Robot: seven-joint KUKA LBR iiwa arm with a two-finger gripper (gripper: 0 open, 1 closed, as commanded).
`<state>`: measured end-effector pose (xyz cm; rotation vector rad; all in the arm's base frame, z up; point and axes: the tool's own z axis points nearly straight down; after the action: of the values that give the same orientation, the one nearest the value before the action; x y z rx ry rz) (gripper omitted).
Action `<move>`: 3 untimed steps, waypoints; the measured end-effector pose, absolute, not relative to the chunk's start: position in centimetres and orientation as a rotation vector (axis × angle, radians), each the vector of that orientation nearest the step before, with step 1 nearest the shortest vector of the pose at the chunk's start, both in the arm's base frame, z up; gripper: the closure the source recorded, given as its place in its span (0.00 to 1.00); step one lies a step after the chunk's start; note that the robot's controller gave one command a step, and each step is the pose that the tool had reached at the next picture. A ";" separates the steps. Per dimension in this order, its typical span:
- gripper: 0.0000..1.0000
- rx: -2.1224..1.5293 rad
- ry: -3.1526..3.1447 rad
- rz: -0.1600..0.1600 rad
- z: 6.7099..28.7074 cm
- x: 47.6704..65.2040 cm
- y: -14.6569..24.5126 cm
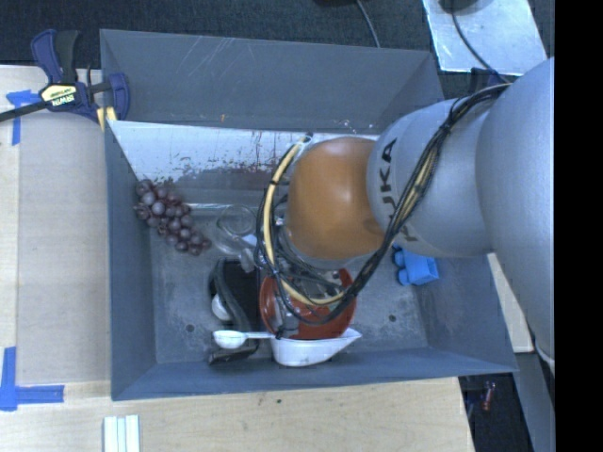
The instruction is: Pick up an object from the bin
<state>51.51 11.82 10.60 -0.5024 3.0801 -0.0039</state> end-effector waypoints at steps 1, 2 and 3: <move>0.00 -0.190 3.105 -0.018 7.2 49.5 1.1; 1.00 -0.903 2.975 -0.006 7.1 52.1 14.8; 1.00 -0.902 2.975 -0.007 7.1 52.1 14.8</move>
Offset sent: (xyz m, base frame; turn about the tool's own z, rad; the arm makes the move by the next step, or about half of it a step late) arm 0.0039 0.0298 -0.0360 -0.2655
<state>52.08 14.82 7.12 -0.9023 2.9749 -0.0066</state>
